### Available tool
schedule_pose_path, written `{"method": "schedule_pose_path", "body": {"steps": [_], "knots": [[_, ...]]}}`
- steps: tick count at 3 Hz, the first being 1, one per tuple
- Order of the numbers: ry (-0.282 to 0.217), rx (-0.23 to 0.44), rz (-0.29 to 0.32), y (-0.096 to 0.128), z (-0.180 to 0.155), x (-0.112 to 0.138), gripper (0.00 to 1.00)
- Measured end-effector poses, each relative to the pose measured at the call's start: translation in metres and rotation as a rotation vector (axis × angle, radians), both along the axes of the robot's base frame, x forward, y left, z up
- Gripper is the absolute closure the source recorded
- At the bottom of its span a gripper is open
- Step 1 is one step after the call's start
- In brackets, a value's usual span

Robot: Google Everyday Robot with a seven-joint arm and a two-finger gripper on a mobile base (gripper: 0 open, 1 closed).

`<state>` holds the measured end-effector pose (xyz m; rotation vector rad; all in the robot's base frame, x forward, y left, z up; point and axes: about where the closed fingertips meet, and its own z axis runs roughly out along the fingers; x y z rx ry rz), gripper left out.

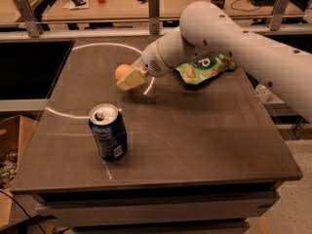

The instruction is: Pick orange

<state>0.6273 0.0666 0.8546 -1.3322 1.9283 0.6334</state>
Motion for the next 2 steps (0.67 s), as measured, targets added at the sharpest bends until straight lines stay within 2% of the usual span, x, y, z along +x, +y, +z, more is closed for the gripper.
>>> {"method": "schedule_pose_path", "body": {"steps": [1, 2], "knots": [[-0.079, 0.139, -0.041, -0.012, 0.0632, 0.0209, 1.0], [-0.082, 0.142, -0.042, -0.012, 0.0656, 0.0216, 1.0]]}}
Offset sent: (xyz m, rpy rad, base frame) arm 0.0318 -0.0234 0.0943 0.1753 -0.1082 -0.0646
